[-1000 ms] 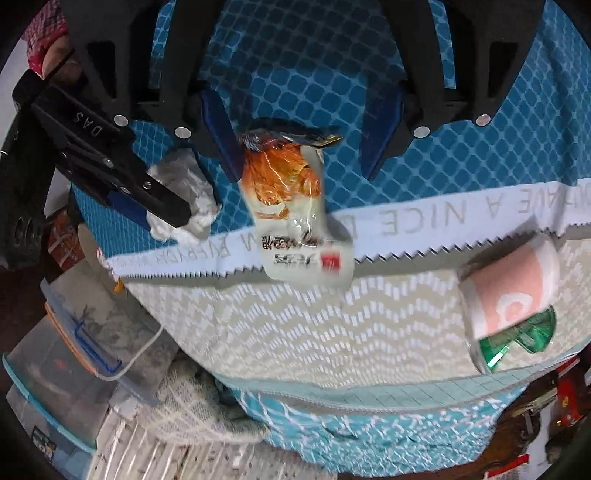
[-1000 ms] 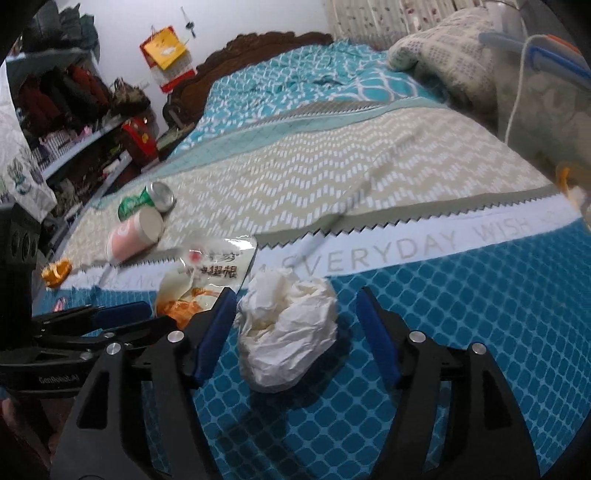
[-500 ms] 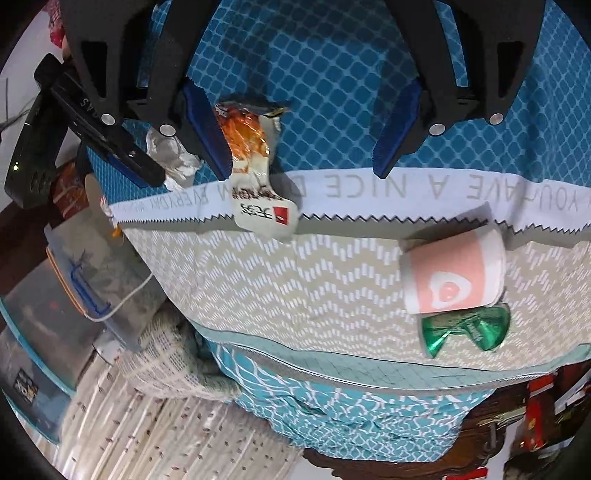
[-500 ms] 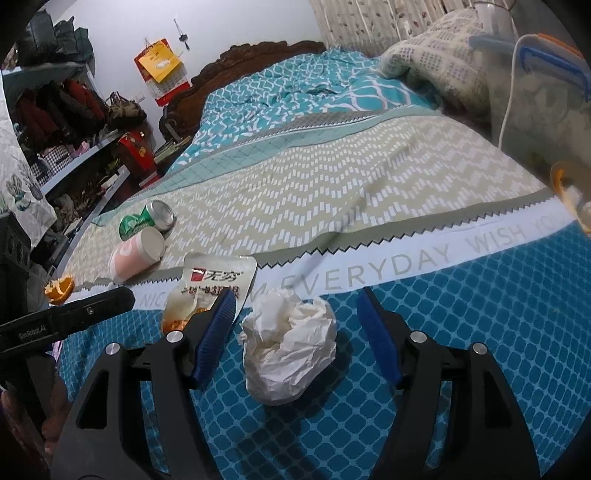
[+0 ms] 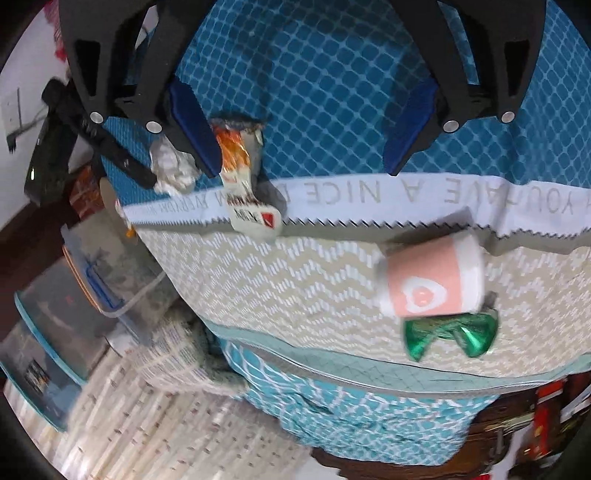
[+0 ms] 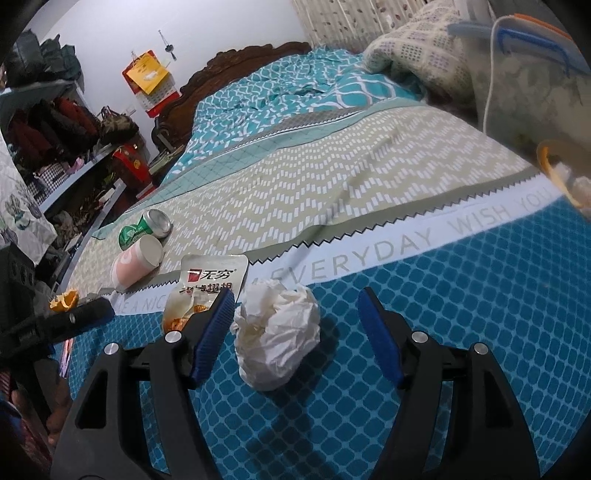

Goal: Collect trash

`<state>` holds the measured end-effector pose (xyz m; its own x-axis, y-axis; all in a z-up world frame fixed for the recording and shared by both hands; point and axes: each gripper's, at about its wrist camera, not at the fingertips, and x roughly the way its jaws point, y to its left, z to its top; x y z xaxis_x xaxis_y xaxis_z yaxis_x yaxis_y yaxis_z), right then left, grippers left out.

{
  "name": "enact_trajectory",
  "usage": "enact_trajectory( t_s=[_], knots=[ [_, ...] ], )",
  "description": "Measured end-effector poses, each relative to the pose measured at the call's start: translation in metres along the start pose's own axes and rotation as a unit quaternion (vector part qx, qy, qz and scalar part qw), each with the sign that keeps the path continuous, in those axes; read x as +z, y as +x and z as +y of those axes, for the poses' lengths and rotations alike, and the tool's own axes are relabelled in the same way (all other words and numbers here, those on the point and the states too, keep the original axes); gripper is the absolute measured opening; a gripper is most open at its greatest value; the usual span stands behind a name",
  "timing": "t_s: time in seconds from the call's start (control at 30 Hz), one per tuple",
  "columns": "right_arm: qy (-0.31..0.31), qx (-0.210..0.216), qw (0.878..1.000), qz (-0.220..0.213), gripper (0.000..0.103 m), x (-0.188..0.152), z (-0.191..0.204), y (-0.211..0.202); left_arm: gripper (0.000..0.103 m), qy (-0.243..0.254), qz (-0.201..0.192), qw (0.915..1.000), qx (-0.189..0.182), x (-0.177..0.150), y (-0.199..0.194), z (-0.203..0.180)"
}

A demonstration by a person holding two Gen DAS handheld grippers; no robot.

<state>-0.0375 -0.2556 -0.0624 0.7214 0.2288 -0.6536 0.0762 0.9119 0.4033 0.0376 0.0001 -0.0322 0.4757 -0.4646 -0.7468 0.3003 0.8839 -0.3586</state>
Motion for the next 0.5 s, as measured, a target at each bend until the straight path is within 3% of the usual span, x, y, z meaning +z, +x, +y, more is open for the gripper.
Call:
enact_trajectory(
  t_s=[0.17, 0.33, 0.5],
  knots=[
    [-0.006, 0.009, 1.0, 0.017, 0.071, -0.007, 0.003, 0.006, 0.085, 0.03, 0.033, 0.9989, -0.013, -0.006, 0.023, -0.024],
    [-0.04, -0.005, 0.999, 0.029, 0.074, -0.016, 0.013, 0.011, 0.085, 0.042, 0.062, 0.9972, -0.003, -0.003, 0.053, -0.041],
    [-0.044, -0.008, 0.998, 0.048, 0.074, -0.015, 0.011, 0.021, 0.085, 0.056, 0.064, 0.9963, 0.014, -0.004, 0.065, -0.052]
  ],
)
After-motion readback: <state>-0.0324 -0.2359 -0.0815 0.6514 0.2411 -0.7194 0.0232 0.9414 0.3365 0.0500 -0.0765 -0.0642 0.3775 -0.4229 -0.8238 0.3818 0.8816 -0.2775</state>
